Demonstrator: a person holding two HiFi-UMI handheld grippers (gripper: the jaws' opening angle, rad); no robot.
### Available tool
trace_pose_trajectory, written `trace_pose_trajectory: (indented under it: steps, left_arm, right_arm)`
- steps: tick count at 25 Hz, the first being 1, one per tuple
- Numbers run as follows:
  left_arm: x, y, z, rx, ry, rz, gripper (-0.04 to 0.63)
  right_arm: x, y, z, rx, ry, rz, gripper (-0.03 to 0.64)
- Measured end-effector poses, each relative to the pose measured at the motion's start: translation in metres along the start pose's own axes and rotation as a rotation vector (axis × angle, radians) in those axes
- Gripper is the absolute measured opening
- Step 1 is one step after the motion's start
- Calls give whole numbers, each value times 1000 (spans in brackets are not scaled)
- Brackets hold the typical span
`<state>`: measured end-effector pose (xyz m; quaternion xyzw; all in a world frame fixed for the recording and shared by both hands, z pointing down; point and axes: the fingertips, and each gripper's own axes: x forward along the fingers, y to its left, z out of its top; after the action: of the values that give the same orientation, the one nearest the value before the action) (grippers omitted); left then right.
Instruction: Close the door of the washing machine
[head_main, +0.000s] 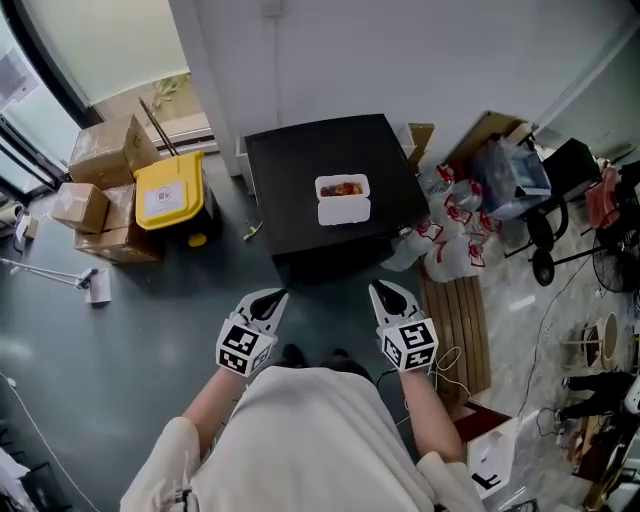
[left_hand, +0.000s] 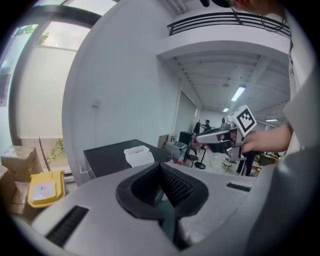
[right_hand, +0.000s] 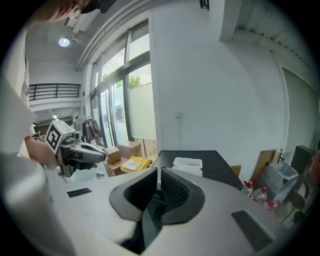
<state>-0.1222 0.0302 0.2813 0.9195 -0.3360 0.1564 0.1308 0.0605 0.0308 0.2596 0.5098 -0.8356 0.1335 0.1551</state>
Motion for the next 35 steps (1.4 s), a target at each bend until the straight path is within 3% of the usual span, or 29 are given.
trace_pose_trajectory:
  steps: [5, 17, 35]
  left_arm:
    - [-13, -14, 42, 2, -64, 53, 8]
    - [-41, -30, 84, 14, -121, 169, 8]
    - [-40, -43, 87, -21, -141, 205, 8]
  right_arm:
    - [-29, -6, 28, -35, -41, 25, 44]
    - [-78, -23, 66, -57, -149, 71, 35]
    - [-87, -27, 64, -49, -162, 97, 35]
